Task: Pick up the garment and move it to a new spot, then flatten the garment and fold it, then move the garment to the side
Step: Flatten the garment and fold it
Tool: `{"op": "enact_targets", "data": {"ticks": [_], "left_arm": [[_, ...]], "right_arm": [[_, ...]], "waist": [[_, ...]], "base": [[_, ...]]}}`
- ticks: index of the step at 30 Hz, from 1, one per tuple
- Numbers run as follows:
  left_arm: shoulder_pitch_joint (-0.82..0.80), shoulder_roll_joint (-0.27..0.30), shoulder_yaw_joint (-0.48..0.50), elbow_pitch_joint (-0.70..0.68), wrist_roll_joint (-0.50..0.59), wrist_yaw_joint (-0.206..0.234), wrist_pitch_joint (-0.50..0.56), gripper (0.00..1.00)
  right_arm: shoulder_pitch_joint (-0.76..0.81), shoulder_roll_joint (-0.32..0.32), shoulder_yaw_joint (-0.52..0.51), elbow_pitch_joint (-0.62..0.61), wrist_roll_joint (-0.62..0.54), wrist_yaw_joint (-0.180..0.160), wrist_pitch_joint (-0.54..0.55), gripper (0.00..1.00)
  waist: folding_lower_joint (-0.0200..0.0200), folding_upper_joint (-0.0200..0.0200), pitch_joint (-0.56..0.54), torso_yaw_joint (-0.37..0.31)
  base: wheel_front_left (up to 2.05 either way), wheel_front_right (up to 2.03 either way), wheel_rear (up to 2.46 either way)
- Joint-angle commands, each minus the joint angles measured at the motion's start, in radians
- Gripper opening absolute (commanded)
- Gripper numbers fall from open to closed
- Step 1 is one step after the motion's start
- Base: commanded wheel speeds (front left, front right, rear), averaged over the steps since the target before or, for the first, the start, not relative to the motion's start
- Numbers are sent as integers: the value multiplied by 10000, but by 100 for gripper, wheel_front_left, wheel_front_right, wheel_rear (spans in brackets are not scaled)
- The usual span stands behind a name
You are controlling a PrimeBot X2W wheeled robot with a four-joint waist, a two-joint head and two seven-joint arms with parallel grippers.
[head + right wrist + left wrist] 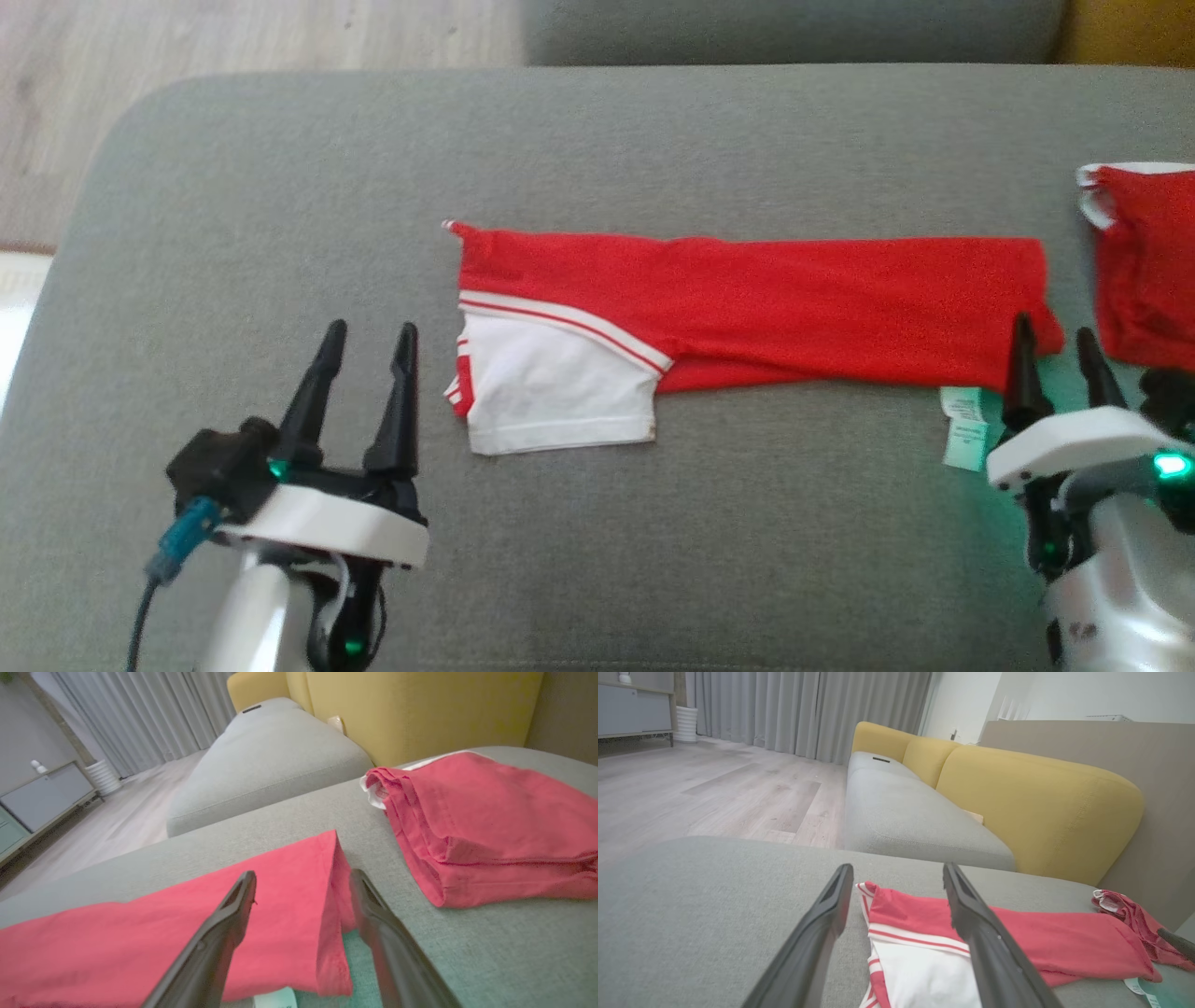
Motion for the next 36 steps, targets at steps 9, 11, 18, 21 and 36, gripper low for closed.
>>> {"op": "enact_targets", "data": {"ticks": [9,11,18,21,36], "left_arm": [[-674,31,-68,-39,-120,-60,-74,100],[-731,31,-71,-21,-131,-60,-74,100],[-867,30,-107,-29,-151,-60,-74,100],[-892,30,-95,-28,-158,-61,-74,100],[-647,30,-32,107,-191,-61,-74,100]], "right_arm": [[-1863,-570,-1950,2652,-1636,-9,19,100],[-2137,-655,-2435,3137,-2023,-9,0,100],[-2923,-595,-3176,4311,-2676,-9,25,100],[-3109,-571,-3256,4725,-2775,-9,121,100],[-3125,-1111,-3808,5187,-2985,-9,-524,0]], "waist": [[0,-1,566,842],[0,-1,641,936],[0,-1,823,1085],[0,-1,855,1085],[0,-1,-42,533]], "base": [[0,0,0],[0,0,0],[0,0,0],[0,0,0],[0,0,0]]}}
